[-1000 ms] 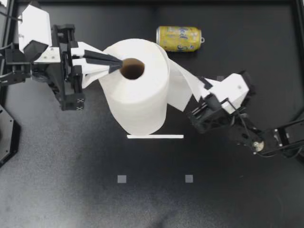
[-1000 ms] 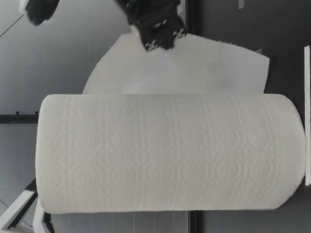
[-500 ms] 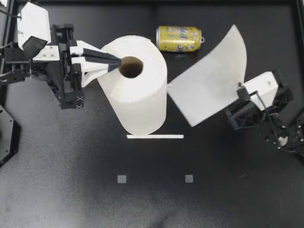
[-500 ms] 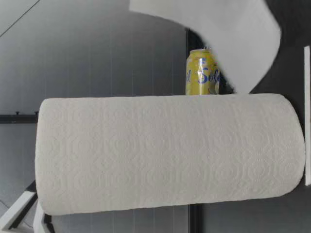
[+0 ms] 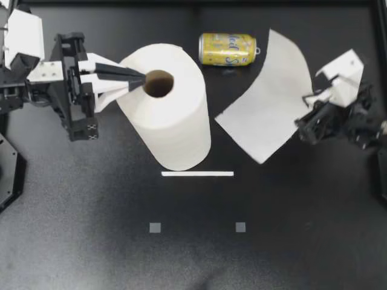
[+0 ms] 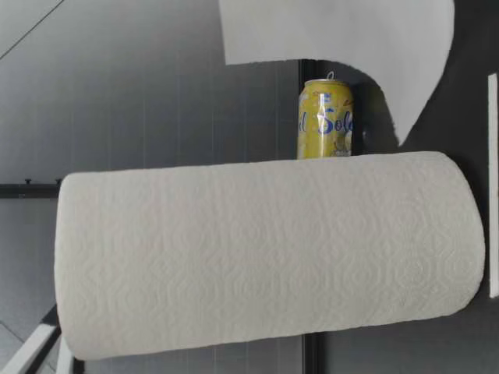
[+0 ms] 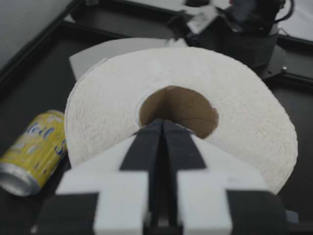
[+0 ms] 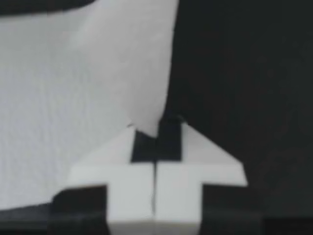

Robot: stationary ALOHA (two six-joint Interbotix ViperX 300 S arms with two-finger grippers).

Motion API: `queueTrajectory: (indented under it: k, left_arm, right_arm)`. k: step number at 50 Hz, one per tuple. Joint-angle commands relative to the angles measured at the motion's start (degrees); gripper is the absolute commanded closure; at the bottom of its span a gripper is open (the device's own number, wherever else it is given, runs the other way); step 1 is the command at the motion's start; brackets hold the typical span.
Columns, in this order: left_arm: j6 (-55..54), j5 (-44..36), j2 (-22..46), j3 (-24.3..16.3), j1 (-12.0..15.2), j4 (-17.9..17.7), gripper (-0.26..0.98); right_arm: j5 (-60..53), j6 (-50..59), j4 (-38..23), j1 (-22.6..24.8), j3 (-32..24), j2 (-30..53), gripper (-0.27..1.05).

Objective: Pick up a piece of paper towel and place it on the spilled liquid.

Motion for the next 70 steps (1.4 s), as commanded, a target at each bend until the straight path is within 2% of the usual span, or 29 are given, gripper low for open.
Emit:
queueTrajectory:
  k: [1,6,17,31,43,48,54,70]
  left_arm:
    - [-0.1,-1.8,-0.6,-0.5,-0.7,0.5,0.62]
    - [-0.2,-4.4,-0.6,-0.5,-0.8,0.9,0.62]
    - [-0.2,-8.8,-1.6,-1.3,-0.8,2.4,0.62]
    - [-0.4,-9.7,-1.8,-2.1,-0.9,3.3,0.62]
    - [-0.6,-9.8,-1.8,-2.1,-1.5,3.2,0.62]
    - [-0.7,-9.7,-1.8,-2.2,-1.6,3.2,0.62]
    - [-0.7,-9.8,-1.8,-2.1,-1.7,3.2,0.62]
    - [-0.9,-9.6,-2.1,-2.1,-1.8,3.0,0.62]
  right_arm:
    - [-5.2,-4.5,2.2,-5.4,-0.2,-2.8,0.95]
    - [-8.5,-12.5,6.7,-10.1,-0.4,-4.0,0.95]
    - [-8.1,-25.6,15.6,-14.3,-1.8,-2.5,0.95]
    - [-4.9,-49.7,28.9,-21.2,-5.8,1.0,0.95]
    - [-5.9,-81.8,48.0,-30.1,-11.2,6.9,0.95]
    - [-8.9,-91.3,52.7,-33.7,-12.3,8.8,0.95]
    - [-11.1,-95.6,54.1,-36.7,-13.5,11.7,0.95]
    - [-14.9,-96.2,54.0,-39.2,-21.1,22.0,0.95]
